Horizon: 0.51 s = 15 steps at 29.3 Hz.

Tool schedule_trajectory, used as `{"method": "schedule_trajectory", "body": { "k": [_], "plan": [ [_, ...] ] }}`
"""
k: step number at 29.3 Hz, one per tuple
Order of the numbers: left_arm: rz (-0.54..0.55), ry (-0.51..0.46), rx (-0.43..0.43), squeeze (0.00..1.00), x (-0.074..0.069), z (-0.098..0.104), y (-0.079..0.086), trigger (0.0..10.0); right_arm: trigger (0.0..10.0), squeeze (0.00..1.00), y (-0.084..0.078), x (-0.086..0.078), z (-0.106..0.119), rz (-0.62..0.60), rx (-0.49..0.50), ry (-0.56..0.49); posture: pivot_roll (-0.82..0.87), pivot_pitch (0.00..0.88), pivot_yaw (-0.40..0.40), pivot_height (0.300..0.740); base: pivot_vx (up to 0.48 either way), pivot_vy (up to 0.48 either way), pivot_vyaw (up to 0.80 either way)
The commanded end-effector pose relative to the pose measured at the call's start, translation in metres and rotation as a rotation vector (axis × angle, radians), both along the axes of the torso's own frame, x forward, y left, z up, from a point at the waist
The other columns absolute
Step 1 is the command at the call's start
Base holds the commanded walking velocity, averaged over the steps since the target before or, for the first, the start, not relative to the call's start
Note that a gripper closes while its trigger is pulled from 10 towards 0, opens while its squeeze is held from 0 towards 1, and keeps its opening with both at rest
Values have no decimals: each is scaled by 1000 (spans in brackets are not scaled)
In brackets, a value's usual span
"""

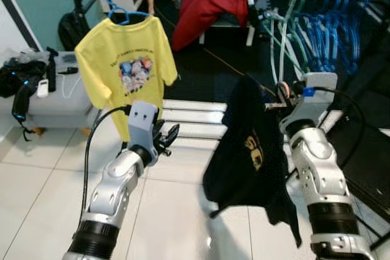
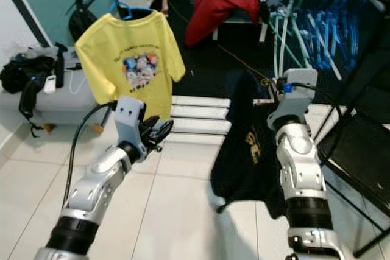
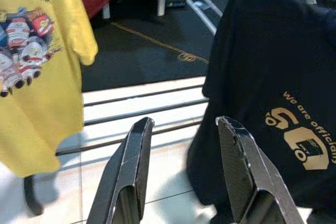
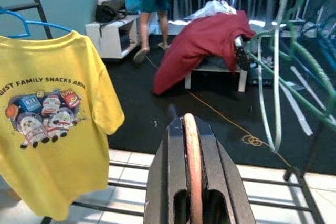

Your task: Hang hanger

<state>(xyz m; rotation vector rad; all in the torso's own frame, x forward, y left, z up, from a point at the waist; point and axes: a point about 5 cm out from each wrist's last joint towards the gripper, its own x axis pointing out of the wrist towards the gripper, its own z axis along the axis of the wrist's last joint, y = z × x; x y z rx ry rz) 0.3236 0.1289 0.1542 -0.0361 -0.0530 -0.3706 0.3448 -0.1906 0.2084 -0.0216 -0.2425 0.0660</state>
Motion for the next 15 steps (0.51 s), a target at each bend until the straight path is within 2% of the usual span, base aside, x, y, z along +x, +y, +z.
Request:
{"method": "schedule_trajectory", "body": {
  "k": [1,15],
  "plan": [
    [-13,2,-5,0,-1,-1,-3,10000,10000,0,-7,-2,6,-16,12,-27,-94,101,2,740,480,0,0],
    [2,4,-5,0,0,-1,1,10000,10000,0,-6,-1,8,1,11,-24,-97,116,-2,740,480,0,0]
  ]
}}
